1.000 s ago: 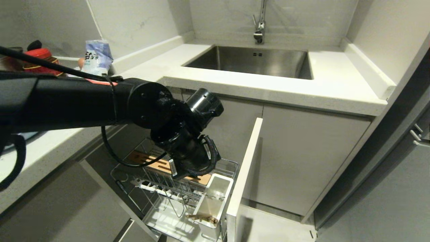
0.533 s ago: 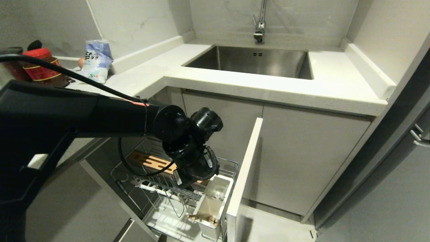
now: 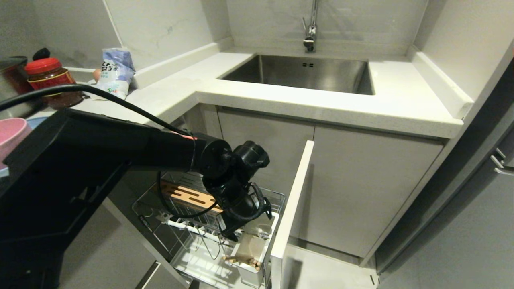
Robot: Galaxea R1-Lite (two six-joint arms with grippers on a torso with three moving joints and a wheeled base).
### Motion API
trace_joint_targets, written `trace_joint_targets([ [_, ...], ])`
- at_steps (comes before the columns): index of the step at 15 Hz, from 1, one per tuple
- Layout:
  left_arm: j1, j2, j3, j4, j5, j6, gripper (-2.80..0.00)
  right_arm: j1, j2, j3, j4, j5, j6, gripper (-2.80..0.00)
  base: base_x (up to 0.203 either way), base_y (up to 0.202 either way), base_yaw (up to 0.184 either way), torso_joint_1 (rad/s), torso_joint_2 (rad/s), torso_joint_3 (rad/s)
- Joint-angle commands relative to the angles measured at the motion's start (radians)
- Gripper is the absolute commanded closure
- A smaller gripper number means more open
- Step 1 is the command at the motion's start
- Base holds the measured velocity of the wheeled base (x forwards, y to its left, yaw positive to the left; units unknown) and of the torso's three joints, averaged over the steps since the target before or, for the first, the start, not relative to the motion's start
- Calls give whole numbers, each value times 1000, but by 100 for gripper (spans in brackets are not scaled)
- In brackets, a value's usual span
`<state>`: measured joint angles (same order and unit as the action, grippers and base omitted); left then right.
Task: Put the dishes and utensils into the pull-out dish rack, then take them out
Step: Take the fork out of the cupboard
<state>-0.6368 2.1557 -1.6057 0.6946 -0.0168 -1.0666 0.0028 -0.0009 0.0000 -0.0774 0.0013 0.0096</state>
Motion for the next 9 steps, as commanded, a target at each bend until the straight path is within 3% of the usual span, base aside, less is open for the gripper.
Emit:
trace_joint_targets([
  [1, 16, 30, 3, -47, -1, -18, -280, 0, -1, 26, -1, 0, 0, 0, 0, 0, 0, 0, 0, 0],
  [4, 28, 32, 6, -61, -8, -24, -280, 0, -1, 26, -1, 0, 0, 0, 0, 0, 0, 0, 0, 0],
  [9, 29, 38, 6, -61, -84, -26, -280, 0, -1, 26, -1, 0, 0, 0, 0, 0, 0, 0, 0, 0],
])
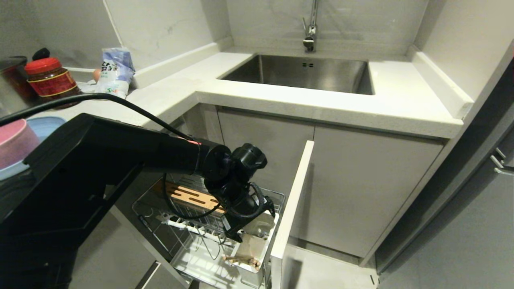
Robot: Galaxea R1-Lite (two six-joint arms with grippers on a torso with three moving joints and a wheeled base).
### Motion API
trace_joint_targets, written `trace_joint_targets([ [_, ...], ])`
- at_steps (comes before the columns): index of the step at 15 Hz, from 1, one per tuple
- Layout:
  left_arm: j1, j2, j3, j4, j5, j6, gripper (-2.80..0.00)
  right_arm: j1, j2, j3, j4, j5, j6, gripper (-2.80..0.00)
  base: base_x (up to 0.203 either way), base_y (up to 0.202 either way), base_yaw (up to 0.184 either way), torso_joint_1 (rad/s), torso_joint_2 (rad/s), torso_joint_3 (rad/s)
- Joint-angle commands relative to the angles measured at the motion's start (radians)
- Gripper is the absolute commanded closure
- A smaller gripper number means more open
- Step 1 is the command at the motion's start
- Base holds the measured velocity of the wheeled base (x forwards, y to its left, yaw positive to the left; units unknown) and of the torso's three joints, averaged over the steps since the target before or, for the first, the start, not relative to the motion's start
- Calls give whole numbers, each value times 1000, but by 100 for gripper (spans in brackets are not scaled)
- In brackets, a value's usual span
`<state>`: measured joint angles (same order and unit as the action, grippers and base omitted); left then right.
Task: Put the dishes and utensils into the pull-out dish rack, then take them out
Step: Take the fork out of the cupboard
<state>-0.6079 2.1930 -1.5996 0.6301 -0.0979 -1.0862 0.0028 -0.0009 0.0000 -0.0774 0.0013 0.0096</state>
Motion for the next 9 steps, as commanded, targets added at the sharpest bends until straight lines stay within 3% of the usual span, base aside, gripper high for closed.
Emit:
trace_joint_targets([
  [1, 0, 3, 0, 3, -3, -6, -280, 0, -1, 26, -1, 0, 0, 0, 0, 0, 0, 0, 0, 0],
  [6, 0, 18, -3, 3, -6, -6, -280, 0, -1, 26, -1, 0, 0, 0, 0, 0, 0, 0, 0, 0],
  [7, 0, 21, -3, 3, -6, -6, 0, 0, -1, 26, -1, 0, 0, 0, 0, 0, 0, 0, 0, 0],
  [9, 0, 28, -5, 3, -5, -6, 0, 0, -1, 26, -1, 0, 0, 0, 0, 0, 0, 0, 0, 0],
])
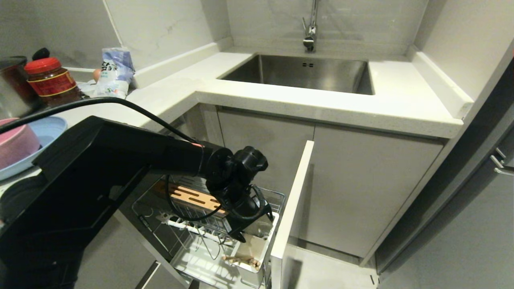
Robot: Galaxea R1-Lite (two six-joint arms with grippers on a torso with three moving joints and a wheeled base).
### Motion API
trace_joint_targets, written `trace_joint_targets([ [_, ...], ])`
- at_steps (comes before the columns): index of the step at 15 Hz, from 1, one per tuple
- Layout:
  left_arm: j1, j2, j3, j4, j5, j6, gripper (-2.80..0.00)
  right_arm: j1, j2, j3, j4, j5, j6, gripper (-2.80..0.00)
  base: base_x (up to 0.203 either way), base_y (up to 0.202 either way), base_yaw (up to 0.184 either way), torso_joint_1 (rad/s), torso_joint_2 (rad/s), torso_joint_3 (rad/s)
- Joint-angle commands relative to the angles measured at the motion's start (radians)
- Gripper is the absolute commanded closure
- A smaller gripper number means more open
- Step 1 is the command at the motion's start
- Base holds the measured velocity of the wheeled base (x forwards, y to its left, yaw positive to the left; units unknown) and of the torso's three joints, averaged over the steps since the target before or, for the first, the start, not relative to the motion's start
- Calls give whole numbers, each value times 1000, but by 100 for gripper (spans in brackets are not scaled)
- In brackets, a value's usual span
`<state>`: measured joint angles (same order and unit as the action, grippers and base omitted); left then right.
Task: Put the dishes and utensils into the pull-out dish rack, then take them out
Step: Take the fork out of the cupboard
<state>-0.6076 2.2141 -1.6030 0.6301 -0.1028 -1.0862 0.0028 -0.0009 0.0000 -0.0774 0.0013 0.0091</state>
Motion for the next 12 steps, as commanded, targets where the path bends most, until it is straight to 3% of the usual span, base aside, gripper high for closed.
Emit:
trace_joint_targets([
  [1, 0, 10, -3, 5, 0, -6, 0, 0, -1, 26, -1, 0, 0, 0, 0, 0, 0, 0, 0, 0],
  [12, -1, 13, -5, 7, 8, -6, 0, 0, -1, 26, -1, 0, 0, 0, 0, 0, 0, 0, 0, 0],
])
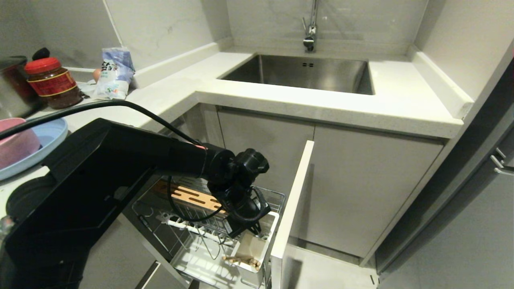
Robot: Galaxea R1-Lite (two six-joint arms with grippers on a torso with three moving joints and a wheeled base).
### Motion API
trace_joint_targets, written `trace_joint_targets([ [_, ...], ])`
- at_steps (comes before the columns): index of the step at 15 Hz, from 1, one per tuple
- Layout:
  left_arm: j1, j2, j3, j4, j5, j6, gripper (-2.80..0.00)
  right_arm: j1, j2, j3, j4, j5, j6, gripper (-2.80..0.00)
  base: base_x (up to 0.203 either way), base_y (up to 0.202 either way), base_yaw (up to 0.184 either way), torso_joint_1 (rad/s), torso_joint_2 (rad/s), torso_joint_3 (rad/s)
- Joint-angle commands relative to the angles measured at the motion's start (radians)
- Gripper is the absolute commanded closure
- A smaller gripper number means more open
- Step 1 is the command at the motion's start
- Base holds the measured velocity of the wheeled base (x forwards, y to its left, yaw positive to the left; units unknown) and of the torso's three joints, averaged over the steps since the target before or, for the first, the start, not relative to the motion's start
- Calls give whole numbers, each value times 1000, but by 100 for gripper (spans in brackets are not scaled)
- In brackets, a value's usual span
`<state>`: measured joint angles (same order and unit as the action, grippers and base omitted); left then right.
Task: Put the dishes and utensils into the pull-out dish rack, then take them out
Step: Take the fork out of the cupboard
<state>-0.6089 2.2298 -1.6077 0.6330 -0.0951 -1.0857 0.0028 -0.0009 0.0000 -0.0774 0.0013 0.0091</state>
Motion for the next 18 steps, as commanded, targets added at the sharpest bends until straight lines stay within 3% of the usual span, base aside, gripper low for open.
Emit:
trace_joint_targets([
  [1, 0, -8, 0, 5, 5, -6, 0, 0, -1, 26, -1, 0, 0, 0, 0, 0, 0, 0, 0, 0],
  [5, 0, -70, 4, 10, 32, -5, 0, 0, -1, 26, -1, 0, 0, 0, 0, 0, 0, 0, 0, 0],
  [6, -2, -75, 6, 12, 37, -3, -280, 0, -1, 26, -1, 0, 0, 0, 0, 0, 0, 0, 0, 0],
  [11, -18, -56, -1, 47, 23, -16, -280, 0, -1, 26, -1, 0, 0, 0, 0, 0, 0, 0, 0, 0],
  [18, -43, -35, -1, 47, -44, -36, -280, 0, -1, 26, -1, 0, 0, 0, 0, 0, 0, 0, 0, 0],
])
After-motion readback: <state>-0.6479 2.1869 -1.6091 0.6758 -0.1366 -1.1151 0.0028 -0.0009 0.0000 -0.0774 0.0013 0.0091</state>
